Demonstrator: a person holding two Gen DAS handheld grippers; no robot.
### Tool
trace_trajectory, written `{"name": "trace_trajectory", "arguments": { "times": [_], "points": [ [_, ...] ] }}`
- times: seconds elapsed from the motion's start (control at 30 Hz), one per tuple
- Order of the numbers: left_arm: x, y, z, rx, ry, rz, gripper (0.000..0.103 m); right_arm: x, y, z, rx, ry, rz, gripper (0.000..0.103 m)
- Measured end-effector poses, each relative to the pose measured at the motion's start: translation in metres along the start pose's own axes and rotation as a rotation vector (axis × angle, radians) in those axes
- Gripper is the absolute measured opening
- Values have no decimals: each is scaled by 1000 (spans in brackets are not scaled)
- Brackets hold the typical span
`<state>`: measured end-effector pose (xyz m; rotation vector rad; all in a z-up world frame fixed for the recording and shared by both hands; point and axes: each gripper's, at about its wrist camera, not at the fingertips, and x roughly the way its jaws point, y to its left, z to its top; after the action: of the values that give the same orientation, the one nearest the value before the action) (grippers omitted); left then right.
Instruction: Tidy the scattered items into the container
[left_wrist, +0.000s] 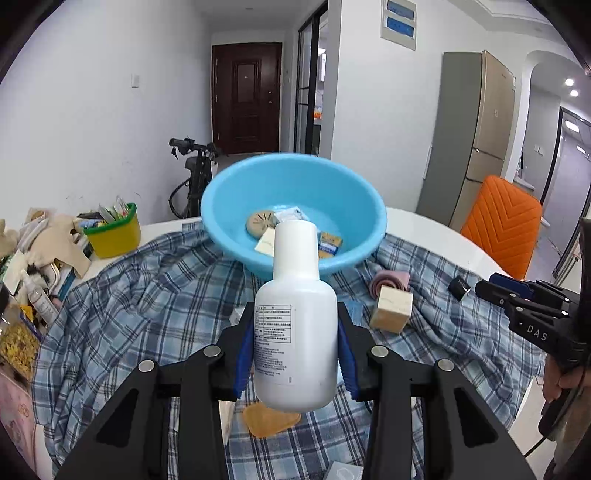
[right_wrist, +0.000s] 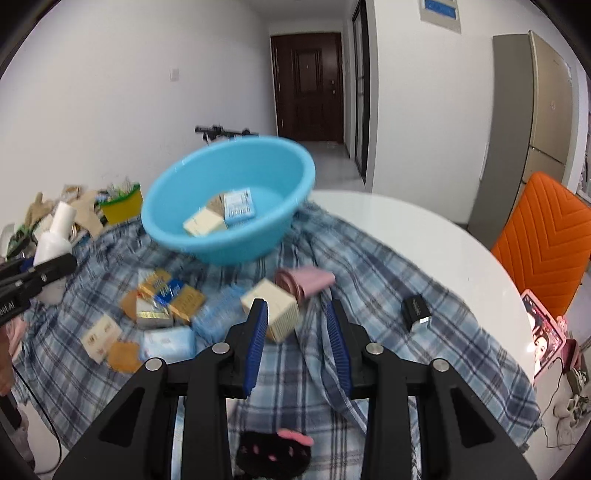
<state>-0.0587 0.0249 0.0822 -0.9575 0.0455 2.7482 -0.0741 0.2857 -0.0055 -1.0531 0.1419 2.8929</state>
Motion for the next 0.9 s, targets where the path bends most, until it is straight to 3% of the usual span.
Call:
{"name": "trace_trajectory", "arguments": {
  "times": [0.17,0.27,0.5,0.63,0.7,0.9],
  "points": [
    [12,-5,-17,11,57,-13,41,15,-4,-25,-9,85,24,32],
    [18,-7,-24,15,84,-17,41,18,-17,-32,8,100,-4,32],
    [25,-12,-25,20,101,-29,41,32,-65,-24,65,117,-109,32],
    [33,-18,-25,35,118,-36,41,54,-92,-20,84,154,-166,33],
    [38,-22,-25,44,129,-39,41,67,-103,-19,83,177,-189,38],
    [49,-30,-24,62,153,-46,41,105,-121,-12,68,223,-224,39]
  ]
}}
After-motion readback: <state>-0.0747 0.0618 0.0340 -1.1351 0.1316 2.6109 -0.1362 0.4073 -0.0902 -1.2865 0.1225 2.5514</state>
